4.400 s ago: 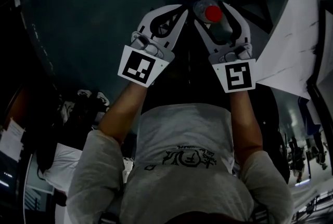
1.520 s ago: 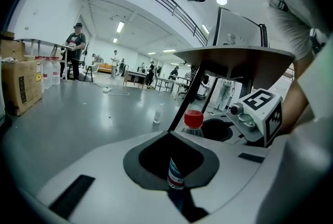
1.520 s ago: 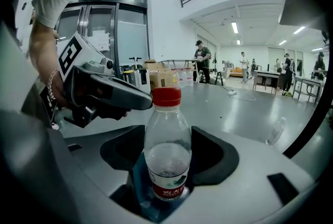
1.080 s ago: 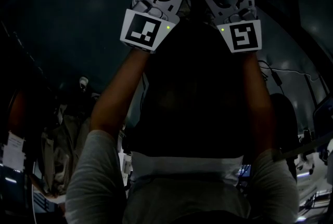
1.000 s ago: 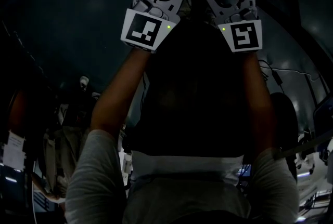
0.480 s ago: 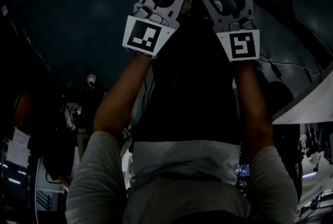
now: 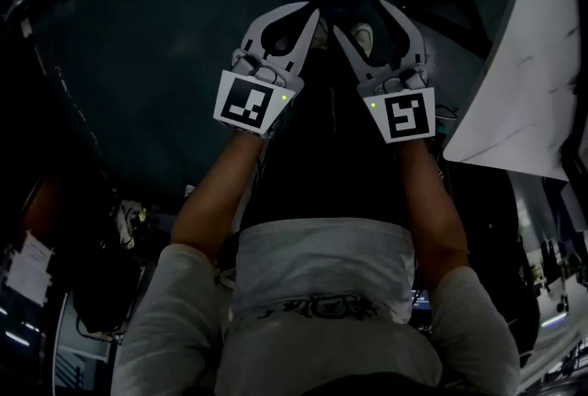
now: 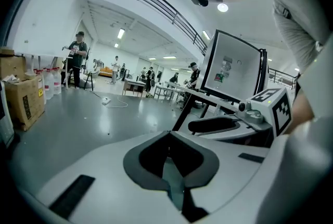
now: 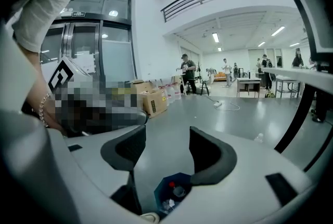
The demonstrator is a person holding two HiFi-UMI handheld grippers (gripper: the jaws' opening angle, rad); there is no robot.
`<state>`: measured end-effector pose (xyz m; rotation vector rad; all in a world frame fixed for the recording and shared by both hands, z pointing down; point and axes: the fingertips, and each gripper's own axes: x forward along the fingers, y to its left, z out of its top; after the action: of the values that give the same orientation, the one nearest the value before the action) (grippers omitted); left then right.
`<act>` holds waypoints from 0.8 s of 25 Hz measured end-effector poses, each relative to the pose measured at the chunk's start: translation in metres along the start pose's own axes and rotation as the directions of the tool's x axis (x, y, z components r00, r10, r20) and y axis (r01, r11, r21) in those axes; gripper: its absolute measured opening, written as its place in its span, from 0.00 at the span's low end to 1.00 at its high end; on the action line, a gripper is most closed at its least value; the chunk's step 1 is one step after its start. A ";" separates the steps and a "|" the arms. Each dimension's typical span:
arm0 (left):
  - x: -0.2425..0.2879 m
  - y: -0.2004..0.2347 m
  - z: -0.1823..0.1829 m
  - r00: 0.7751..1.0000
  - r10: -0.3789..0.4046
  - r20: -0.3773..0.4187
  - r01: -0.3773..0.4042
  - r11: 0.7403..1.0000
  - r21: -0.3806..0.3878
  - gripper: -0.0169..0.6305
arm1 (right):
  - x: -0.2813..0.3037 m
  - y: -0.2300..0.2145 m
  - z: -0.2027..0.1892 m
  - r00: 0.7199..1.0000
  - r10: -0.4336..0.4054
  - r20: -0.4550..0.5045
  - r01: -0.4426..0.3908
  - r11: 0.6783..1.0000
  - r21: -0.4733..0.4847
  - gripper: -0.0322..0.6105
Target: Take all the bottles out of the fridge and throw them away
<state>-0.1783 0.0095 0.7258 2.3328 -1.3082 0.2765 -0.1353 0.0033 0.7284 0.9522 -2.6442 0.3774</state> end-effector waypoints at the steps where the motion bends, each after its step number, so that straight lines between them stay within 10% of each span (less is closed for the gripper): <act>1: -0.004 -0.002 0.012 1.000 0.002 0.005 -0.002 1.000 0.002 0.05 | -0.004 0.000 0.012 1.000 0.001 0.004 -0.001 1.000 -0.006 0.48; 20: -0.066 -0.073 0.222 0.988 -0.101 0.117 0.092 0.993 0.078 0.05 | -0.088 0.003 0.231 0.988 -0.059 0.140 0.061 0.998 -0.006 0.35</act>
<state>-0.1608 -0.0135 0.4846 2.5002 -1.2546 0.1565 -0.1180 -0.0234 0.4835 1.0891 -2.7310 0.2923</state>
